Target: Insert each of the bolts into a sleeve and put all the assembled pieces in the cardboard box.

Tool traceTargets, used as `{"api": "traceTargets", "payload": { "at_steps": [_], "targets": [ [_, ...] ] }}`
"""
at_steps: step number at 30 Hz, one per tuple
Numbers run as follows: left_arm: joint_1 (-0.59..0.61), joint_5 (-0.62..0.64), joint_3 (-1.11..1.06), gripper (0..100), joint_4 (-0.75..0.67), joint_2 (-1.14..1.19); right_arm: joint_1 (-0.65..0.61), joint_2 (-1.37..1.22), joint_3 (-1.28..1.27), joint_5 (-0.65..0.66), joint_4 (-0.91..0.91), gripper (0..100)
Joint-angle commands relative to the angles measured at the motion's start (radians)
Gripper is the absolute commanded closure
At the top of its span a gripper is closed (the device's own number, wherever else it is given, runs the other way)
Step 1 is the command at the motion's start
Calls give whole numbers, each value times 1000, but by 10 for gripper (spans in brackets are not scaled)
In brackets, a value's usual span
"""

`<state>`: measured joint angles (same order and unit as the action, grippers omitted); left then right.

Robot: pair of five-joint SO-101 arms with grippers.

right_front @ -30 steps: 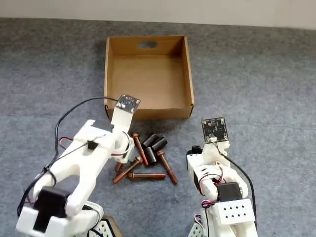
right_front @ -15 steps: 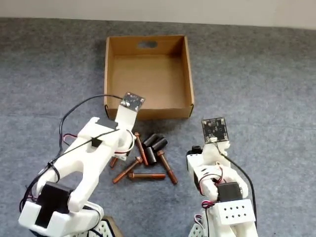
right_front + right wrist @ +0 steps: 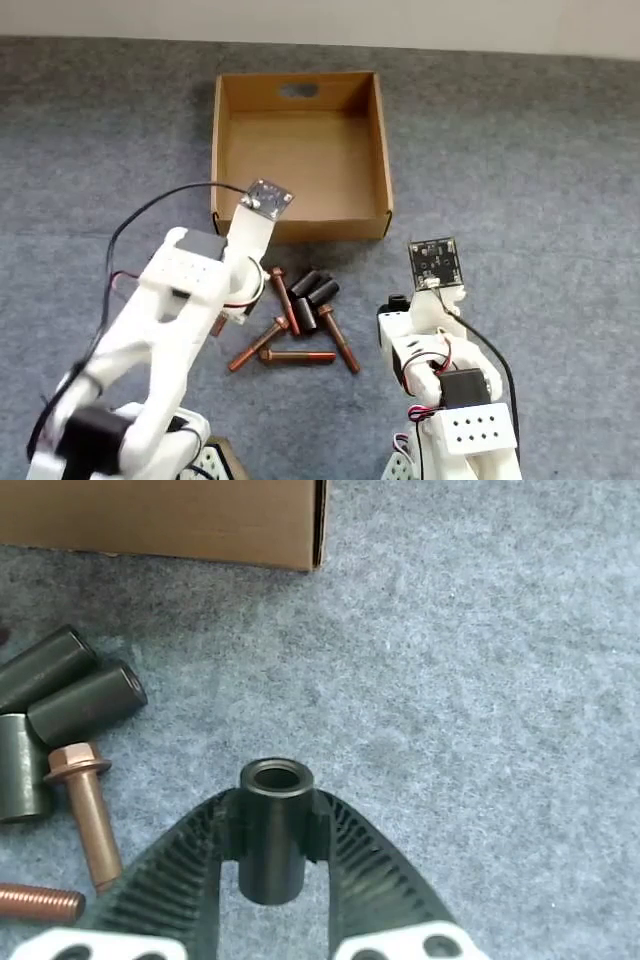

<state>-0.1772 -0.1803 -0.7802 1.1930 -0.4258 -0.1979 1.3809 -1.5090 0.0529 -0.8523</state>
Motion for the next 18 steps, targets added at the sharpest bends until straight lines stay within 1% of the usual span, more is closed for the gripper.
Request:
{"api": "traceTargets", "payload": {
  "at_steps": [1, 3, 6, 8, 10, 13, 18],
  "targets": [
    [19, -77, 42, 988, 97, -182, -4, 12, 7, -3, 19, 992],
    [87, -129, 28, 987, 126, -242, -2, 12, 7, -3, 19, 992],
    [271, -201, -38, 987, 118, -269, -2, 12, 7, -3, 18, 992],
    [374, -236, -104, 989, 52, -249, -2, 12, 7, -3, 18, 992],
    [446, -265, -168, 989, -25, -213, -2, 12, 7, -3, 19, 992],
    [492, -292, -203, 988, -97, -131, -2, 12, 7, -3, 19, 992],
    [492, -293, -147, 976, -106, 36, -2, 12, 7, -3, 19, 992]
  ]
}}
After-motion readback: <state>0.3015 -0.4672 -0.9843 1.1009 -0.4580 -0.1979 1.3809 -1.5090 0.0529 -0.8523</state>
